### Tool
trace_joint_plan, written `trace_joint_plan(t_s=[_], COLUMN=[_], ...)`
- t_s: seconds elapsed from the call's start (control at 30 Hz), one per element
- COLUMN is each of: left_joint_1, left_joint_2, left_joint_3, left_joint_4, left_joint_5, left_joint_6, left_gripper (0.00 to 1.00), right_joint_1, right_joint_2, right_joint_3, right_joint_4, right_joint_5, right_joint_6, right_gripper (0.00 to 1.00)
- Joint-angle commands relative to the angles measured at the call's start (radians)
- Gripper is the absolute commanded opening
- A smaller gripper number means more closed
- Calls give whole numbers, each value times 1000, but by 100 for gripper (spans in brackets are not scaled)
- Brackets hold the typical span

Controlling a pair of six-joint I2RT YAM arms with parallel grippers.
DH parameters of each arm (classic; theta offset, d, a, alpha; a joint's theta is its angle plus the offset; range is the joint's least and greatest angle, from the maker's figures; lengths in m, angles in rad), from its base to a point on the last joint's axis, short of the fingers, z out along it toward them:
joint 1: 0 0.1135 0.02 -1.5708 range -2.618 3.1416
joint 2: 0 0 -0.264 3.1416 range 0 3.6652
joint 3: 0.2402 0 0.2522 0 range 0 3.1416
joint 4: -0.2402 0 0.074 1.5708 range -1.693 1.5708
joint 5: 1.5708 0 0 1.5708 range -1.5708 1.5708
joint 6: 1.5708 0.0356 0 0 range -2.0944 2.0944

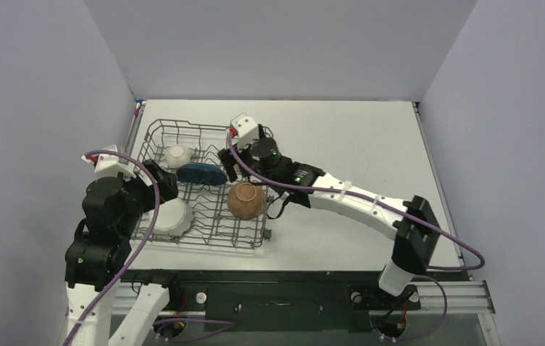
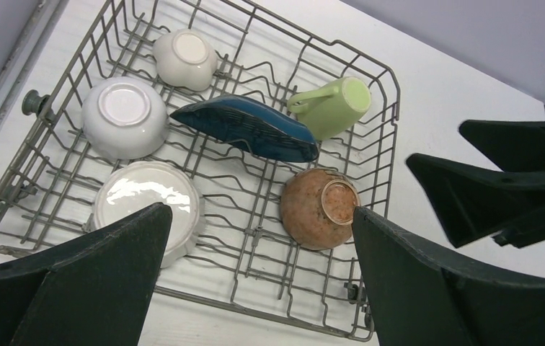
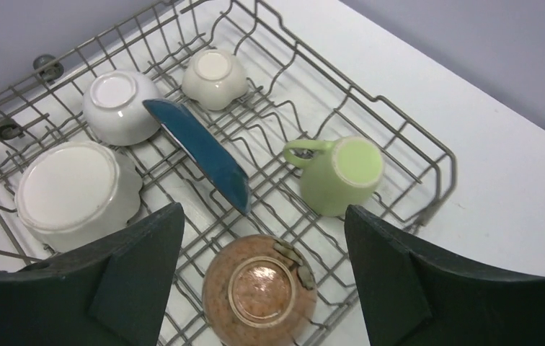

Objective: Load the mixed dishes into the dish rack

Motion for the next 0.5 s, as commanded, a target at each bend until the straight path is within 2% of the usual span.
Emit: trace_joint_plan(t_s=[0.0, 0.27, 0.47], left_joint_1=[1, 1, 3], left_joint_2=[-15, -41, -95], left_joint_3=[7, 21, 14], left_joint_4=[70, 135, 228], left_joint_5=[39, 35, 21], left_joint_6=[-27, -71, -99], left_gripper=[96, 96, 96], right_joint_1=[-68, -172, -191], right_joint_2=[-194, -579, -819], right_joint_3=[-153, -423, -484], right_joint_4=[18, -49, -153], right_joint_5=[64, 179, 321], right_joint_6=[97, 206, 207], right_gripper=[77, 78, 84])
